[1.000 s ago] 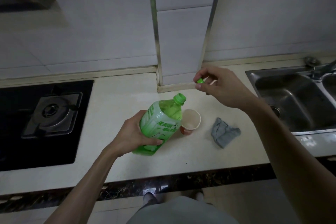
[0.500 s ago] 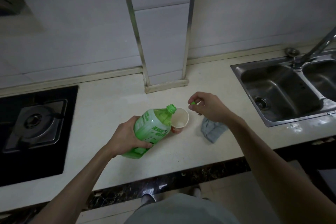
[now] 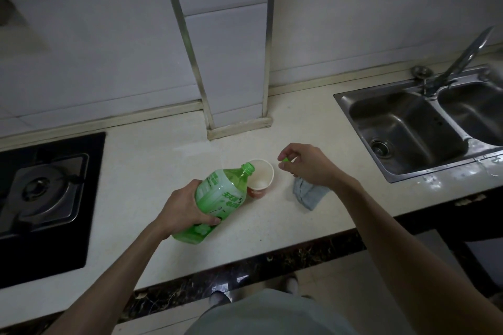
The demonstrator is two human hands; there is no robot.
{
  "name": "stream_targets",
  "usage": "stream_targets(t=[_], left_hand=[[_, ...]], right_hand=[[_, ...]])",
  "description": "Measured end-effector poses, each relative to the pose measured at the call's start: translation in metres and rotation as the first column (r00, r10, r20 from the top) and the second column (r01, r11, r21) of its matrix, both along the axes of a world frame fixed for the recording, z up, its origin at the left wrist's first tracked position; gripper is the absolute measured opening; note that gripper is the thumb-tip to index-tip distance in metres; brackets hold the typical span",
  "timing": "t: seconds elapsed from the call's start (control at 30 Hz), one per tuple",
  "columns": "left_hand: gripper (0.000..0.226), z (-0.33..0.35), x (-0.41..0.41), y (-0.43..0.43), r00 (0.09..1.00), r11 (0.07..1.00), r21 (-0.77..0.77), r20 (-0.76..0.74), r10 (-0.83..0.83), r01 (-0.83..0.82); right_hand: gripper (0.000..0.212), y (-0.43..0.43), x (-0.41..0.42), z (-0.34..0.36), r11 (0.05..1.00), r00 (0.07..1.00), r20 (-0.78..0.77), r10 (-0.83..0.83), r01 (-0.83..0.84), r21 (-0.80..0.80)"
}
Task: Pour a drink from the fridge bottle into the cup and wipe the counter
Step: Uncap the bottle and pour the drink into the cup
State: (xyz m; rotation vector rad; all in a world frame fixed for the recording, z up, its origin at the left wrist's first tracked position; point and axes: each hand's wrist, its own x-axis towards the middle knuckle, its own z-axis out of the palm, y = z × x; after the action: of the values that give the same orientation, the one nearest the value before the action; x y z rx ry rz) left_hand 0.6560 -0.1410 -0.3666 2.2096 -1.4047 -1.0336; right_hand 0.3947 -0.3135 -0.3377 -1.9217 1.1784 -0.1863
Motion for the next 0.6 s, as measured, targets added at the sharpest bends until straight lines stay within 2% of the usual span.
stream_targets(t=[0.3, 0.6], left_hand=[[0.082, -0.001, -0.002, -0.002, 0.996, 0.999, 0.026, 0.078, -0.038, 0.036], [0.083, -0.004, -0.004, 0.001, 0.997, 0.998, 0.049, 0.076, -0.031, 0.027]], right_hand=[[0.015, 0.005, -0.003, -0.010, 1.000, 1.000, -0.007, 0.021, -0.021, 0.015], [0.016, 0.004, -0.006, -0.015, 0.999, 0.999, -0.030, 0.026, -0.025, 0.024]])
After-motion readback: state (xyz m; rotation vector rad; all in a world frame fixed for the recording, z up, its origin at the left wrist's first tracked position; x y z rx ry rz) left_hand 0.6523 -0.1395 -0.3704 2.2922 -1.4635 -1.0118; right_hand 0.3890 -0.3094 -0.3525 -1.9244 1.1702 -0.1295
